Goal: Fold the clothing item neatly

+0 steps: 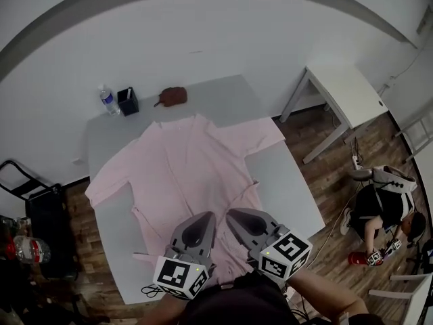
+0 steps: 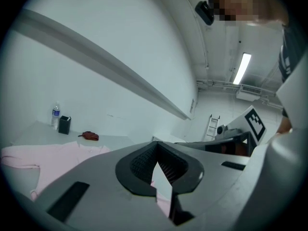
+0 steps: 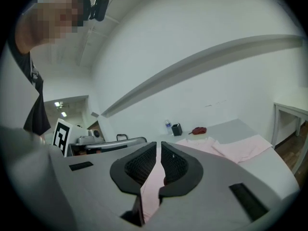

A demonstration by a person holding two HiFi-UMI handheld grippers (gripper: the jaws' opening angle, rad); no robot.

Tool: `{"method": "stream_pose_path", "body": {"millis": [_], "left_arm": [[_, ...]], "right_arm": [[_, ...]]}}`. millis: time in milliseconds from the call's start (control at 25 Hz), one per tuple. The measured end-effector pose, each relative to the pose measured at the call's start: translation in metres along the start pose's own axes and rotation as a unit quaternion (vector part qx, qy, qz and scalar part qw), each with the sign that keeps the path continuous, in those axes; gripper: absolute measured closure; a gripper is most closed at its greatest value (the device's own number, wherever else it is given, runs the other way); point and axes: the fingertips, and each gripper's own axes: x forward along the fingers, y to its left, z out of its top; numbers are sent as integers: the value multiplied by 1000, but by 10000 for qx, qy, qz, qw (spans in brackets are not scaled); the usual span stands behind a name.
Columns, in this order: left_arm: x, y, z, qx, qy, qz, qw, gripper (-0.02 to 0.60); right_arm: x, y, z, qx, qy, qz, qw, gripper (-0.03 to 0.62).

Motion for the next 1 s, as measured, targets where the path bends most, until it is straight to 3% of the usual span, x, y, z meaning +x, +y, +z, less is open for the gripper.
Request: {"method": "stream_pose_path", "body": {"millis": [360, 520, 640, 800, 1000], "left_arm": [[68, 12, -13, -57, 42, 248, 9997, 575], [100, 16, -26, -112, 128, 228, 9996, 575], [125, 11, -37, -57, 282, 135, 9995, 575], [156, 1, -51, -1, 556, 8, 9985, 575], [184, -5, -68, 36, 891, -63, 9960, 575]], "right_arm": [[20, -59, 0, 122, 75, 134, 9998, 576], [29, -102, -10, 420, 152, 129, 9989, 572], [29, -162, -15, 758, 151, -118, 9969, 520], [17, -265, -28, 904, 187, -772, 9927, 511], [-10, -387, -54, 1724, 215, -1458, 9739, 486]]}}
